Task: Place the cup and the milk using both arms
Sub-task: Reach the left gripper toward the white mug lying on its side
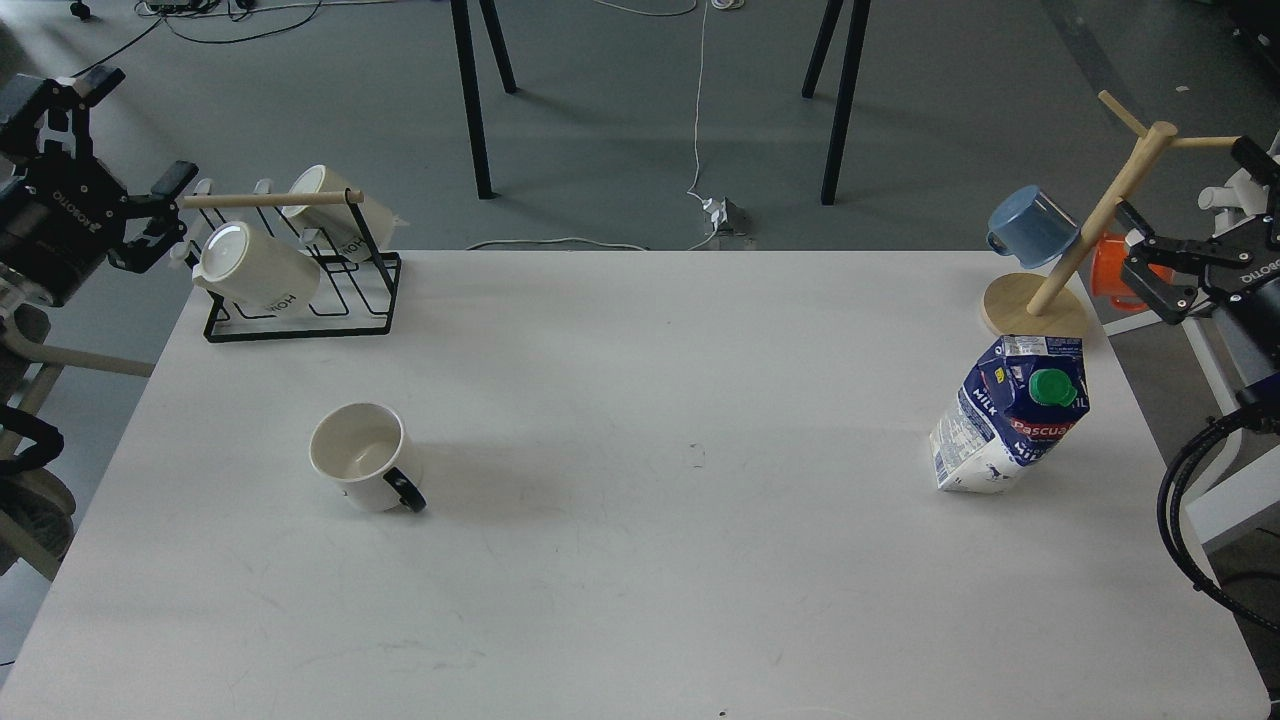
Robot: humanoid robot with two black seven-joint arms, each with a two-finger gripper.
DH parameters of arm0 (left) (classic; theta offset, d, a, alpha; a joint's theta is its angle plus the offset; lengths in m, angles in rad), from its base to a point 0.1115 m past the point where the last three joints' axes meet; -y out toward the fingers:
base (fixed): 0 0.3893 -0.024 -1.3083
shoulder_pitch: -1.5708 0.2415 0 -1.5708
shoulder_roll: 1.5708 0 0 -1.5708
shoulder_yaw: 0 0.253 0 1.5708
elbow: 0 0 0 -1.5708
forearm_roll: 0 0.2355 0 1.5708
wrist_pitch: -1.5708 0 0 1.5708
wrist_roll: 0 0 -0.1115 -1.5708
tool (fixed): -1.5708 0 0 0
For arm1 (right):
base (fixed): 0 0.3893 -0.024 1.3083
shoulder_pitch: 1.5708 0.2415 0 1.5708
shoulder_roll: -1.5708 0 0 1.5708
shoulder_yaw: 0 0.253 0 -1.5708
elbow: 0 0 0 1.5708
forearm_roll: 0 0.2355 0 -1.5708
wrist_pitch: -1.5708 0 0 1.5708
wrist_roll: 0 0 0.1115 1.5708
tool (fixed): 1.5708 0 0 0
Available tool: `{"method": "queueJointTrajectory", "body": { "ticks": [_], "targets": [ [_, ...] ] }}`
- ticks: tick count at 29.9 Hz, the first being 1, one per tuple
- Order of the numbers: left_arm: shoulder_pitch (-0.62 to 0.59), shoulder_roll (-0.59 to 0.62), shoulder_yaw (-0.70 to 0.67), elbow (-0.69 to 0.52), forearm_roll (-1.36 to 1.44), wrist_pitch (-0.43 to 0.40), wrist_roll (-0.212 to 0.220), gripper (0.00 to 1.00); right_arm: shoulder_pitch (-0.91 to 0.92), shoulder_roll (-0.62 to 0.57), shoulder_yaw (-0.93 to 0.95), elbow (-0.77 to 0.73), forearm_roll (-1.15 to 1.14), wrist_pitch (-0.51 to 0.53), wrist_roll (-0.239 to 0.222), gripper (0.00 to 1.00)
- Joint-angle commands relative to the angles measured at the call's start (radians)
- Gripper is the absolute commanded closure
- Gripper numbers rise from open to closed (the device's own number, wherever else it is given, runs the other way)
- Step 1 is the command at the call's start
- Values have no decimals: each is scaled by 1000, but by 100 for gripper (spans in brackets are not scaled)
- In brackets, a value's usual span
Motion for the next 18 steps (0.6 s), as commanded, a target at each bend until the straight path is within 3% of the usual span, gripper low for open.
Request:
{"method": "queueJointTrajectory", "body": {
  "ticks": [1,11,18],
  "targets": [
    [6,-7,0,13,-9,0,0,0,-10,6,-3,-1,0,0,0,2],
    [-2,-5,16,82,10,0,0,0,-10,21,-11,6,0,0,1,2],
    [-16,4,25,27,406,0,0,0,-85,21,55,8,8,0,3,2]
  ]
}}
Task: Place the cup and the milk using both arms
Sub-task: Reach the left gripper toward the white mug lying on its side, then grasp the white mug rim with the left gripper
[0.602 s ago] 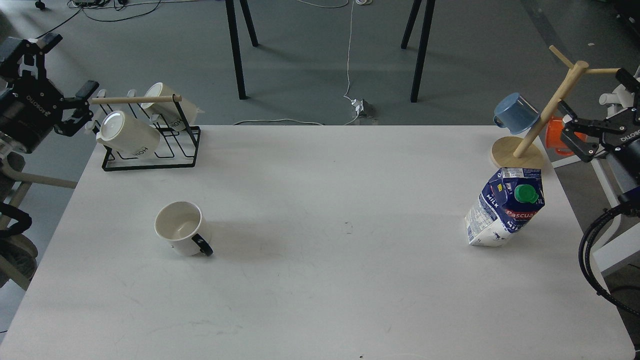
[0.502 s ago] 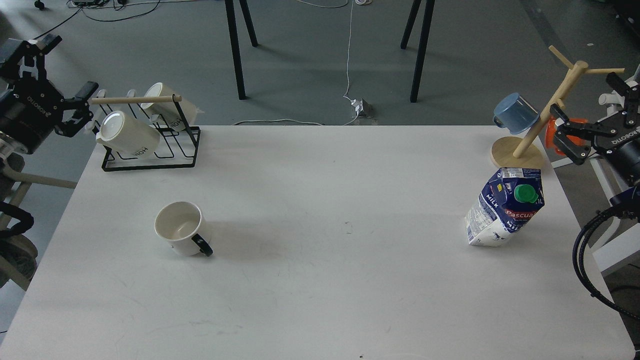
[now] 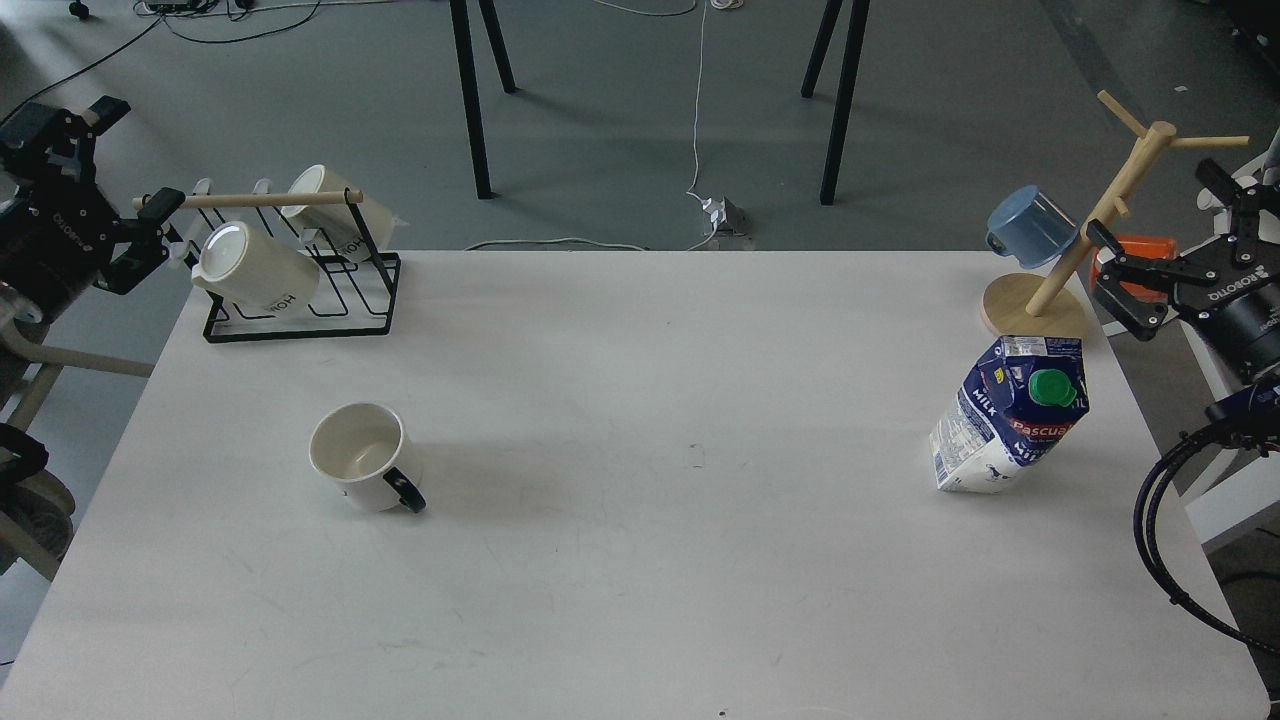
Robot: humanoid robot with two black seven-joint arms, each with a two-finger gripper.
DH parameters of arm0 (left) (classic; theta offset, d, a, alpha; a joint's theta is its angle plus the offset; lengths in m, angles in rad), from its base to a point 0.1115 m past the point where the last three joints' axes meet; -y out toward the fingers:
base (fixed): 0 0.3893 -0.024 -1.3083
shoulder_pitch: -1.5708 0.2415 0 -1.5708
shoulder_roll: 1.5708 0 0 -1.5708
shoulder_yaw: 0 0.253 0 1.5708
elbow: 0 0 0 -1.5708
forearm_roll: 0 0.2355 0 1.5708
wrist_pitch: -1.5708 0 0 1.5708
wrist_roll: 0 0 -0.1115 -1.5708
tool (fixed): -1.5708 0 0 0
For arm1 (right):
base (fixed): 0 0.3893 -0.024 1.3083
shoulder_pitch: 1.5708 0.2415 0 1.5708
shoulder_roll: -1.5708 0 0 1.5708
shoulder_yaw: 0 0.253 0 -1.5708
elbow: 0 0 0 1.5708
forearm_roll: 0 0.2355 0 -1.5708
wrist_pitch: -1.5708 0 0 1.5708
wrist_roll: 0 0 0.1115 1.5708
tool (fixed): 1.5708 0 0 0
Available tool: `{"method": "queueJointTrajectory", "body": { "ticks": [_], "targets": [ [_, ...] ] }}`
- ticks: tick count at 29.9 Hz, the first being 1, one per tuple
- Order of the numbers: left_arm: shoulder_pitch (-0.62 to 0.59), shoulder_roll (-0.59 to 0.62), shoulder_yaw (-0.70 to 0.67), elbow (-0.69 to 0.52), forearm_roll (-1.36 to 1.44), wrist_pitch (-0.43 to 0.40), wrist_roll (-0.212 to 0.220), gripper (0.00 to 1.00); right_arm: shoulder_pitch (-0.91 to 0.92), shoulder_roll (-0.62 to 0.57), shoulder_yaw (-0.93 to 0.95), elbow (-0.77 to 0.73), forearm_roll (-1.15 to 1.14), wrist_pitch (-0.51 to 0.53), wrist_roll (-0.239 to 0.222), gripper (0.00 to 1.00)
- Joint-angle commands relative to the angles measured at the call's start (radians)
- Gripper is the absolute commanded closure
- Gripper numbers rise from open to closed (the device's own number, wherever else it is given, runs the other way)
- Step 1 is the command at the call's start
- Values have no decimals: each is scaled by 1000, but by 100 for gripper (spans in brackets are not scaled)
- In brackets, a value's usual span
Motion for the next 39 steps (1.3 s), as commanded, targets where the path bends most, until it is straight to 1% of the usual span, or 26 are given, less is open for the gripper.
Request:
{"method": "queueJointTrajectory", "body": {
  "ticks": [1,4,5,6,9,11,15,19,22,27,30,34,37,39],
  "targets": [
    [-1,7,5,-53,240,39,0,0,-67,0,59,0,5,0,0,2],
    [7,4,6,-108,502,214,0,1,-127,0,92,-1,11,0,0,2],
    [8,5,8,-136,585,255,0,1,-145,0,105,-1,11,0,0,2],
    [10,7,8,-162,636,271,0,1,-160,0,115,-1,13,0,0,2],
    [11,39,17,-262,708,271,0,1,-214,1,140,-1,17,0,2,2],
    [19,57,47,-300,758,273,0,1,-248,1,157,-1,34,0,2,2],
    [20,59,138,-303,997,302,0,1,-277,0,163,-3,63,0,0,2],
    [60,53,178,-277,1133,392,0,1,-288,0,171,-1,65,0,2,2],
    [83,48,195,-247,1161,432,0,1,-289,1,169,-1,65,0,2,2],
    [108,35,212,-194,1170,455,0,1,-289,8,169,0,63,0,0,2],
    [122,-4,212,-170,1170,480,0,2,-291,8,169,0,63,0,0,2],
    [123,-25,210,-156,1168,480,0,2,-297,8,169,-1,63,0,-1,2],
    [125,-53,210,-119,1168,481,0,7,-300,8,169,-1,63,0,0,2],
    [125,-79,212,-81,1168,483,0,7,-303,8,169,-1,63,0,-1,2]
  ]
}}
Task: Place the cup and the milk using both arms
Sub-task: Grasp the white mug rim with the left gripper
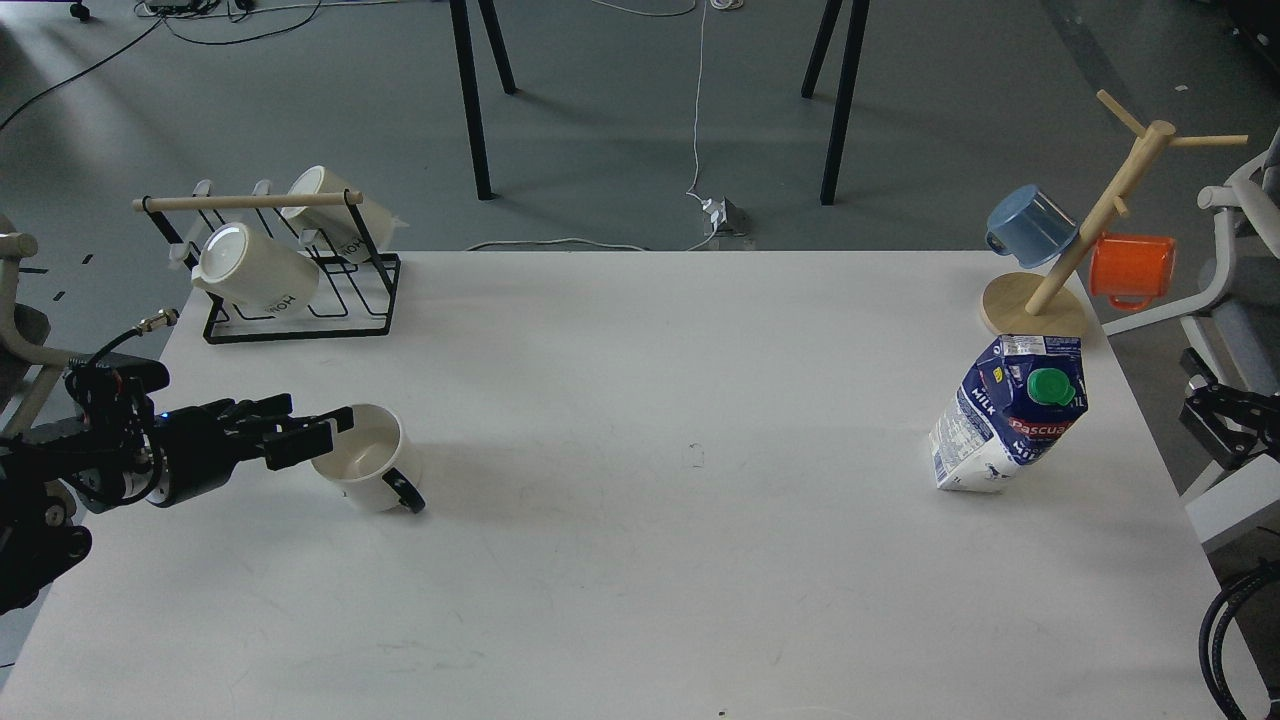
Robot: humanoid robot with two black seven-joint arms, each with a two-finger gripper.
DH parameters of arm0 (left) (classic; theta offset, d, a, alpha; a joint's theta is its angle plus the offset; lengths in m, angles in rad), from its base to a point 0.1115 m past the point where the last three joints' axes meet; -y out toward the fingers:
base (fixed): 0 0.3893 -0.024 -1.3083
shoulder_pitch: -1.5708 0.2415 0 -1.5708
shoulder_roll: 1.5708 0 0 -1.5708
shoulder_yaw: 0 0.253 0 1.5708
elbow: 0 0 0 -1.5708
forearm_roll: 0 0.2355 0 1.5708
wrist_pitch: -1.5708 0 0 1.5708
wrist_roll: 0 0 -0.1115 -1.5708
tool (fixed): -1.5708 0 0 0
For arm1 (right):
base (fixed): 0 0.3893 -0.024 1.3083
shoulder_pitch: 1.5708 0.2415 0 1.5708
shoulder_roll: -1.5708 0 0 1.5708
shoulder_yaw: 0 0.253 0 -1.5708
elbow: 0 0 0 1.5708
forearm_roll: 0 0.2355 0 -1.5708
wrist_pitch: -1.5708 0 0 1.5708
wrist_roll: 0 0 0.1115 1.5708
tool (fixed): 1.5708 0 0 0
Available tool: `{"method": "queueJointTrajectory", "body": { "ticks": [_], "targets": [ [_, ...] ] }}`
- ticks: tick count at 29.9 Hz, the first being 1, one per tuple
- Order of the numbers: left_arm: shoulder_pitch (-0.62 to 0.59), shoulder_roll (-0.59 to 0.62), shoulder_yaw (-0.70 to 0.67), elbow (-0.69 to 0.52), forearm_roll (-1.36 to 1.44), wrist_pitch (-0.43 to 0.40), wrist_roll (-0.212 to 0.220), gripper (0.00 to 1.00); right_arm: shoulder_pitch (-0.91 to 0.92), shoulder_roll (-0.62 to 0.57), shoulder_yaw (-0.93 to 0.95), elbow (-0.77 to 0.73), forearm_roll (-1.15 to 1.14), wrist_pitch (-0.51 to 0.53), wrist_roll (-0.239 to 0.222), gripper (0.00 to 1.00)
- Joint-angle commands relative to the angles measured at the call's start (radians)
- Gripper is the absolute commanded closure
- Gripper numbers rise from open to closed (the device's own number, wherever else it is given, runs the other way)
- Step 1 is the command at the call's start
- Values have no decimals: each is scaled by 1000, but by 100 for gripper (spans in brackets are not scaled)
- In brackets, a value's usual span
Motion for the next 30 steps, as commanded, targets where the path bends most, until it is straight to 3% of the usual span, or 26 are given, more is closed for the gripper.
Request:
{"method": "queueJointTrajectory", "body": {
  "ticks": [1,18,22,28,30],
  "targets": [
    [0,-42,1,56,-1,2,0,7,-7,0,0,0,0,0,1,2],
    [23,-99,7,123,1,3,0,34,-13,0,-1,0,0,0,-2,2],
    [36,-98,7,123,4,14,0,51,-13,0,-1,-2,0,0,-2,2],
    [47,-86,7,125,39,98,0,76,-21,0,-1,-5,0,0,-2,2],
    [47,-85,7,125,51,114,0,94,-22,0,-1,-5,0,0,-2,2]
  ]
}}
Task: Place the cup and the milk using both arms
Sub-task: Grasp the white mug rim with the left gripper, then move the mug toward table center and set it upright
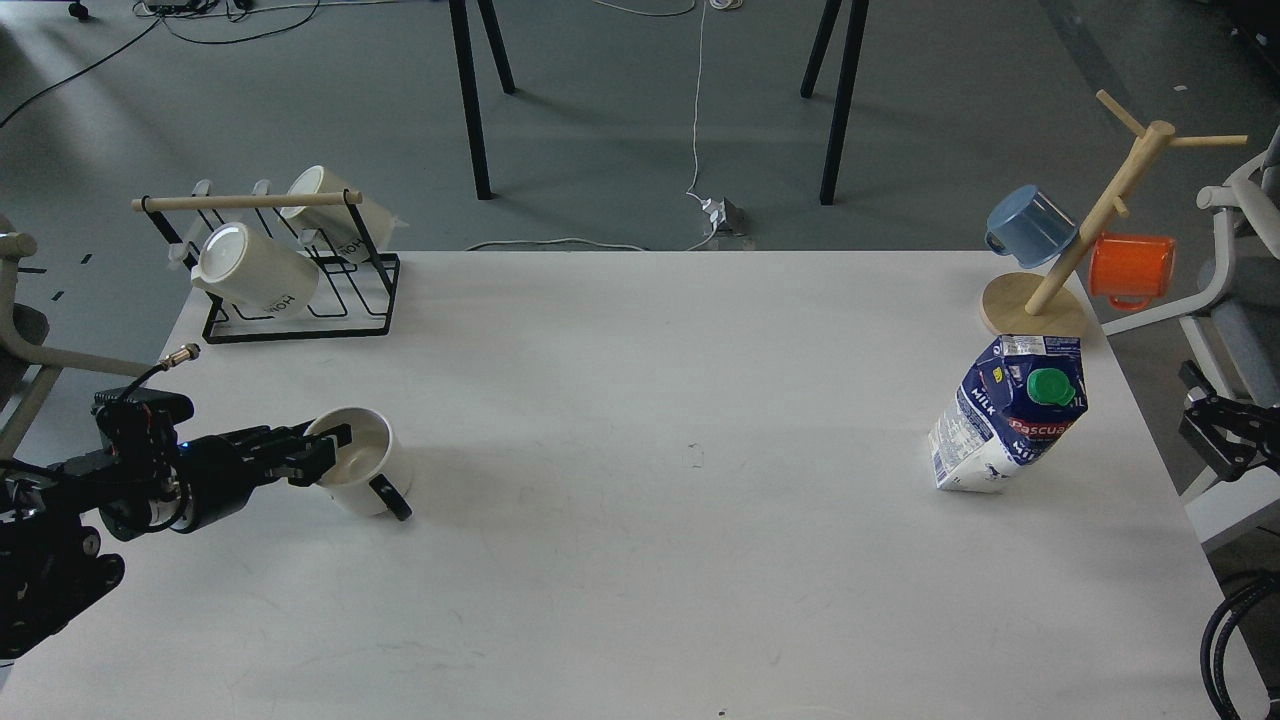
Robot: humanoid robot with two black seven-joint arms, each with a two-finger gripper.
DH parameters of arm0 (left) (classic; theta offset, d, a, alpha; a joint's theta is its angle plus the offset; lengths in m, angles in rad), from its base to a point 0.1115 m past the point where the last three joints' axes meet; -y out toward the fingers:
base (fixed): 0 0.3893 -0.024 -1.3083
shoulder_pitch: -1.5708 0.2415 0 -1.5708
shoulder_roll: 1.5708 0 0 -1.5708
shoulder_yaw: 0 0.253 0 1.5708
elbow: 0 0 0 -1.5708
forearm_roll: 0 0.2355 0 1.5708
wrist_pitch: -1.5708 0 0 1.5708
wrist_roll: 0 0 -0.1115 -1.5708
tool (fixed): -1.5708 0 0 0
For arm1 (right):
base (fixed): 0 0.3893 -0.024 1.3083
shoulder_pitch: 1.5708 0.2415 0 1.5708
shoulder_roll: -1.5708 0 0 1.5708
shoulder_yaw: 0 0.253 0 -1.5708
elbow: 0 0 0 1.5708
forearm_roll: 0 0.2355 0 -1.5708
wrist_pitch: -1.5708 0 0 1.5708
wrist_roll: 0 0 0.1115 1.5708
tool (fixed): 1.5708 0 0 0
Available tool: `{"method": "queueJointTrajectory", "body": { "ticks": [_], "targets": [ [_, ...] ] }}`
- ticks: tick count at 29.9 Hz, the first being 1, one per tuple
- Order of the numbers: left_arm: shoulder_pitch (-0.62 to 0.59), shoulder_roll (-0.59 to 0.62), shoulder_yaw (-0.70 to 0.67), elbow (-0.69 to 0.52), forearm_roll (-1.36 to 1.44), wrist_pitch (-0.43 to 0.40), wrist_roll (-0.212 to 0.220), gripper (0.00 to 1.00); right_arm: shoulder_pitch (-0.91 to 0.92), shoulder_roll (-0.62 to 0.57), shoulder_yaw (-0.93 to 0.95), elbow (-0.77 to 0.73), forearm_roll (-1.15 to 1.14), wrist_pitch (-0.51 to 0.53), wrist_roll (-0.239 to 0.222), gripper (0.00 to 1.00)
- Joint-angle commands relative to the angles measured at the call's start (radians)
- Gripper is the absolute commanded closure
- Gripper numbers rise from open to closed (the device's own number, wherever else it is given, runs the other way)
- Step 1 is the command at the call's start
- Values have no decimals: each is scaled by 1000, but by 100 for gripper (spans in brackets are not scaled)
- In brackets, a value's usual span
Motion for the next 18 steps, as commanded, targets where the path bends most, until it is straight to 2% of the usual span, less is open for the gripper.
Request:
{"method": "queueJointTrajectory", "body": {
  "ticks": [1,6,8,11,14,18],
  "targets": [
    [-1,2,-1,0,17,32,0,99,-3,0,0,0,0,0,0,2],
    [-10,3,-7,-20,14,40,0,100,-10,0,0,0,0,0,2,2],
    [-25,5,-20,-69,10,34,0,100,-10,0,0,-2,0,0,2,2],
    [-112,-4,-14,-123,-12,-9,0,100,-9,0,0,-2,-1,0,2,2],
    [-162,-75,-6,-109,-58,-49,0,100,-10,-2,3,-5,-1,0,3,2],
    [-208,-213,5,-83,-84,-57,0,100,-10,-3,5,-23,-1,0,3,2]
  ]
}}
